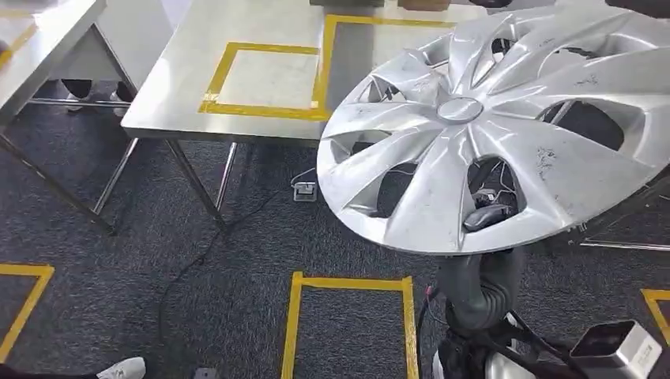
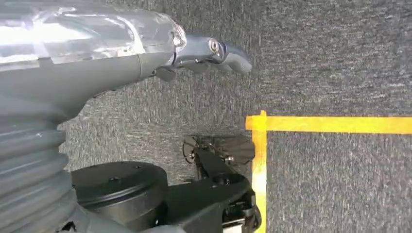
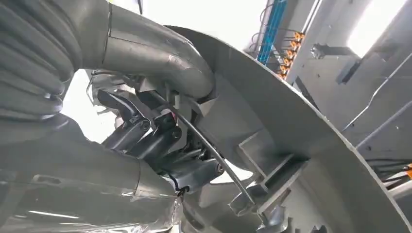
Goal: Take the parts from the cabinet and place them on the table.
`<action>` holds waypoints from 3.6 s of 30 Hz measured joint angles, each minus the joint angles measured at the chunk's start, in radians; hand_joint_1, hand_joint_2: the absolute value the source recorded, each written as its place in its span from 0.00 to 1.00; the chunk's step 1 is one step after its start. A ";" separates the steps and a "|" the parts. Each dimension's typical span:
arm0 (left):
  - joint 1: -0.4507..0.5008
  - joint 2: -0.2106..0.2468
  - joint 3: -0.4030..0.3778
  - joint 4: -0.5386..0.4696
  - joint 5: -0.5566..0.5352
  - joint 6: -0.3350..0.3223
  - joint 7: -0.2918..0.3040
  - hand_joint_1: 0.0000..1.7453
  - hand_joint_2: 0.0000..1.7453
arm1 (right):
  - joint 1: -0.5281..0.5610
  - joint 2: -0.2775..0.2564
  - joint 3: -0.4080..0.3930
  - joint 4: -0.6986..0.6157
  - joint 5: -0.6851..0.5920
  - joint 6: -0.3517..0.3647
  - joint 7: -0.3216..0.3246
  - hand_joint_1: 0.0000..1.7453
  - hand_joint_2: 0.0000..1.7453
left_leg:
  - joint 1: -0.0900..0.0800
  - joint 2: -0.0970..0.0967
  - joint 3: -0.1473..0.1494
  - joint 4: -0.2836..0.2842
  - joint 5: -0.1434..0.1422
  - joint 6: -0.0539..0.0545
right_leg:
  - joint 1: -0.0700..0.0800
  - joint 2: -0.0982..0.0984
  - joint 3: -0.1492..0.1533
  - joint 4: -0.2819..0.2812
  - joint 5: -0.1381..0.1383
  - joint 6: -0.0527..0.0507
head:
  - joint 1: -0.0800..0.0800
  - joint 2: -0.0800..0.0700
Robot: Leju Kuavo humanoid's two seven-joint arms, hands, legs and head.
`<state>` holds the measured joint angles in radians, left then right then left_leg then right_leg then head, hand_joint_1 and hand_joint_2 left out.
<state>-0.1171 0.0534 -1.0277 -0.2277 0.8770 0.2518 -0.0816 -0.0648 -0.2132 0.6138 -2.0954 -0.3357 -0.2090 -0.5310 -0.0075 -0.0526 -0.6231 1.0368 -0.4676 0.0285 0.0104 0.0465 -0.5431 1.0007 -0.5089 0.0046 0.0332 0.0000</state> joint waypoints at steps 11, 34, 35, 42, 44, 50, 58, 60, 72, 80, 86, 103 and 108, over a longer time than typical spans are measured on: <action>-0.001 0.003 0.000 0.000 0.003 0.000 -0.003 0.00 1.00 | 0.001 0.000 0.000 0.000 -0.028 0.015 -0.016 1.00 1.00 | 0.000 0.014 0.002 -0.001 -0.005 -0.005 | -0.001 0.012 0.000 0.001 -0.002 -0.005 | -0.002 0.000; -0.001 0.008 0.000 0.000 0.031 -0.016 0.002 0.00 1.00 | 0.008 0.011 0.005 0.002 -0.005 0.019 -0.028 1.00 1.00 | -0.002 0.012 0.001 -0.001 -0.006 -0.003 | -0.003 0.012 0.000 -0.001 -0.003 -0.005 | -0.002 0.000; -0.001 0.008 0.000 0.000 0.031 -0.017 0.002 0.00 1.00 | 0.008 0.011 0.005 0.002 -0.006 0.019 -0.028 1.00 1.00 | -0.002 0.012 0.001 -0.001 -0.006 -0.003 | -0.003 0.012 0.000 -0.001 -0.003 -0.005 | -0.002 0.000; -0.001 0.009 0.000 0.000 0.031 -0.018 0.002 0.00 1.00 | 0.008 0.011 0.005 0.002 -0.006 0.019 -0.028 1.00 1.00 | -0.002 0.012 0.001 -0.001 -0.006 -0.003 | -0.003 0.012 0.000 -0.001 -0.003 -0.004 | -0.002 0.000; -0.001 0.009 0.000 0.000 0.031 -0.019 0.002 0.00 1.00 | 0.008 0.011 0.005 0.002 -0.006 0.019 -0.028 1.00 1.00 | -0.002 0.012 0.001 -0.001 -0.006 -0.003 | -0.003 0.012 0.000 -0.001 -0.003 -0.004 | -0.002 0.000; -0.001 0.009 0.000 0.000 0.031 -0.019 0.002 0.00 1.00 | 0.008 0.011 0.005 0.002 -0.006 0.019 -0.028 1.00 1.00 | -0.003 0.012 0.001 -0.001 -0.006 -0.003 | -0.003 0.012 0.000 -0.001 -0.003 -0.004 | -0.002 0.000; -0.001 0.009 0.000 0.000 0.031 -0.020 0.002 0.00 1.00 | 0.008 0.011 0.005 0.002 -0.006 0.019 -0.028 1.00 1.00 | -0.003 0.012 0.001 -0.001 -0.006 -0.003 | -0.003 0.012 0.000 -0.001 -0.003 -0.004 | -0.002 0.000; -0.001 0.009 0.000 0.000 0.031 -0.020 0.002 0.00 1.00 | 0.008 0.011 0.005 0.002 -0.005 0.019 -0.028 1.00 1.00 | -0.005 0.012 0.001 0.000 -0.007 -0.001 | -0.006 0.012 0.000 -0.003 -0.003 0.000 | -0.001 0.000; -0.001 0.011 0.000 0.000 0.032 -0.021 0.002 0.00 1.00 | 0.003 0.011 0.006 0.002 -0.005 0.018 -0.028 1.00 1.00 | -0.001 0.026 0.032 -0.018 -0.013 0.025 | -0.013 -0.033 -0.076 0.168 -0.099 0.031 | 0.011 0.000; -0.002 0.011 0.000 0.000 0.032 -0.026 0.010 0.00 1.00 | 0.004 0.011 0.009 0.010 -0.005 0.018 -0.029 1.00 1.00 | -0.010 0.036 0.063 -0.017 -0.045 0.003 | -0.012 -0.019 -0.038 0.013 0.037 0.002 | 0.011 0.000; -0.005 0.013 0.000 0.000 0.033 -0.027 0.014 0.00 1.00 | 0.003 0.016 0.008 0.009 -0.005 0.018 -0.030 1.00 1.00 | -0.003 0.046 0.039 0.037 -0.089 -0.031 | -0.018 -0.046 -0.014 -0.025 0.038 -0.015 | 0.002 0.000; -0.002 0.014 0.000 0.000 0.033 -0.027 0.017 0.00 1.00 | 0.004 0.019 0.009 0.015 -0.006 0.018 -0.031 1.00 1.00 | 0.014 0.060 0.015 0.015 -0.034 -0.002 | -0.028 -0.058 -0.066 0.219 -0.138 0.043 | -0.019 0.000; 0.000 0.015 0.000 0.000 0.033 -0.027 0.018 0.00 1.00 | 0.006 0.019 0.009 0.018 -0.008 0.017 -0.031 1.00 1.00 | -0.006 0.040 0.060 0.014 -0.064 0.007 | -0.013 -0.053 -0.119 0.184 -0.001 0.004 | 0.007 0.000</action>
<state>-0.1167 0.0683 -1.0273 -0.2277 0.9102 0.2247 -0.0641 -0.0584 -0.1938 0.6226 -2.0771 -0.3437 -0.1919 -0.5623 -0.0136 -0.0124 -0.5630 1.0508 -0.5318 0.0356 -0.0021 -0.0063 -0.6620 1.1846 -0.5103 0.0086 0.0404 0.0000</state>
